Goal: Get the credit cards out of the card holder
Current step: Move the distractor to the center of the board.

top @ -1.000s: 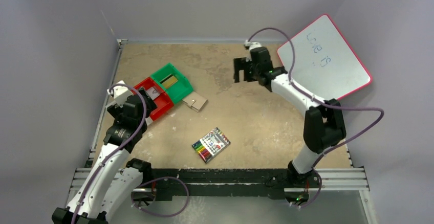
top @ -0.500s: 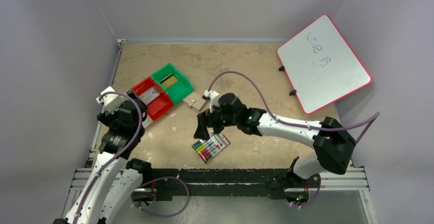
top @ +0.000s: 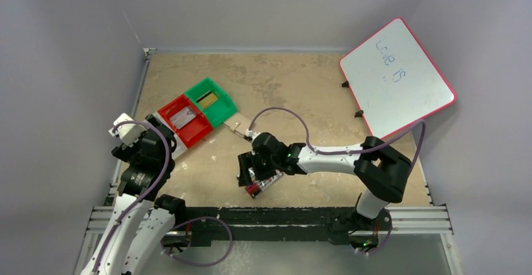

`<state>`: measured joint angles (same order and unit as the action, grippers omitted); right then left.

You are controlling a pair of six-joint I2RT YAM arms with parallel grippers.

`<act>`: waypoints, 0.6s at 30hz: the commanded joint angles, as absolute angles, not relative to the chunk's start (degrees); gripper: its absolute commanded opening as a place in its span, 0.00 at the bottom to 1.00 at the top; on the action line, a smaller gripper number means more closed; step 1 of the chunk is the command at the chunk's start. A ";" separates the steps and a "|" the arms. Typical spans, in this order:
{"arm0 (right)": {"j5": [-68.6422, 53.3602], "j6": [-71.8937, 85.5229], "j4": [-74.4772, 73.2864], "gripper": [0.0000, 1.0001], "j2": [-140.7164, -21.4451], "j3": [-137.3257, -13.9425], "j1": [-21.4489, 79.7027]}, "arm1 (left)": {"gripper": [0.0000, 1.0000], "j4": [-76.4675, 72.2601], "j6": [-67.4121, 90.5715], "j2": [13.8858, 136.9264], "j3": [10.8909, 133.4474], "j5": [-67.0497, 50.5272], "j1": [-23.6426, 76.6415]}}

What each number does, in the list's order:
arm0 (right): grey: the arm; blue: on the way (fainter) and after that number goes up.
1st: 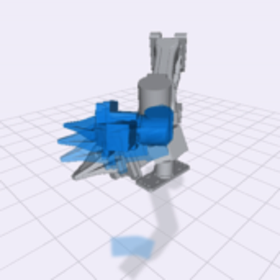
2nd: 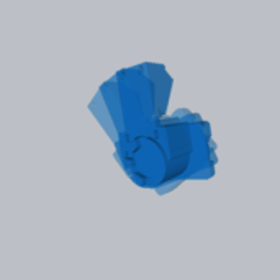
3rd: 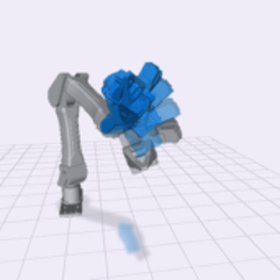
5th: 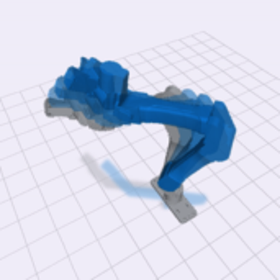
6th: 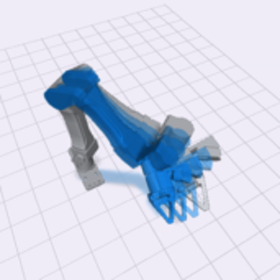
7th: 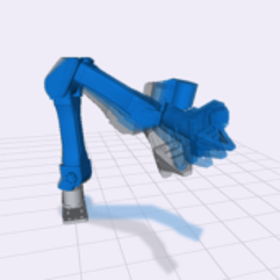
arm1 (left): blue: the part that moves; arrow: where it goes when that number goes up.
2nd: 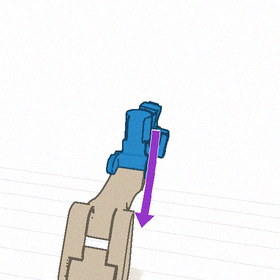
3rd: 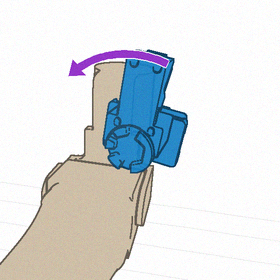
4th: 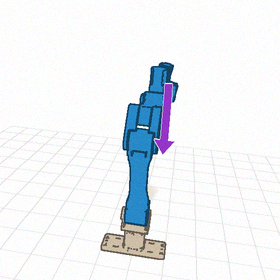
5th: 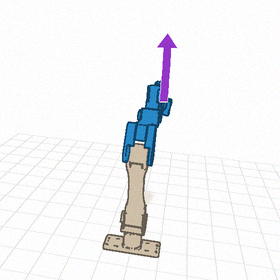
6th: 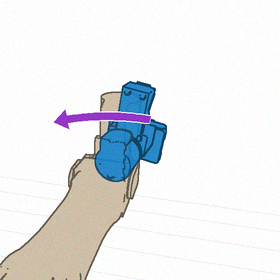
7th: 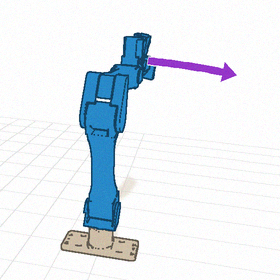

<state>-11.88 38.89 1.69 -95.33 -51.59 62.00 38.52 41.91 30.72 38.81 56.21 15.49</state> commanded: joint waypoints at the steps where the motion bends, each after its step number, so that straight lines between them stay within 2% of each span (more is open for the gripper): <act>1: 5.74 45.65 -11.52 0.79 -98.46 -50.58 55.43 | 1.00 37.30 42.83 30.46 39.42 57.55 15.12; 5: 7.42 42.14 -8.94 0.75 -99.08 -49.03 42.61 | 1.00 37.00 42.52 31.33 39.45 56.95 15.03; 9: 13.20 37.72 -10.67 0.76 -98.57 -52.65 32.73 | 1.00 36.96 42.45 32.09 39.53 56.62 15.03; 11: 12.13 34.09 -7.91 0.77 -99.09 -54.38 28.23 | 1.00 36.80 42.36 32.19 39.43 56.42 14.94; 14: 9.85 28.26 -9.07 0.79 -103.92 -62.35 24.19 | 1.00 36.18 41.85 32.30 39.11 55.46 14.77; 18: 16.09 26.74 -11.82 0.78 -111.19 -71.67 20.40 | 1.00 35.65 41.32 32.68 39.11 53.97 14.72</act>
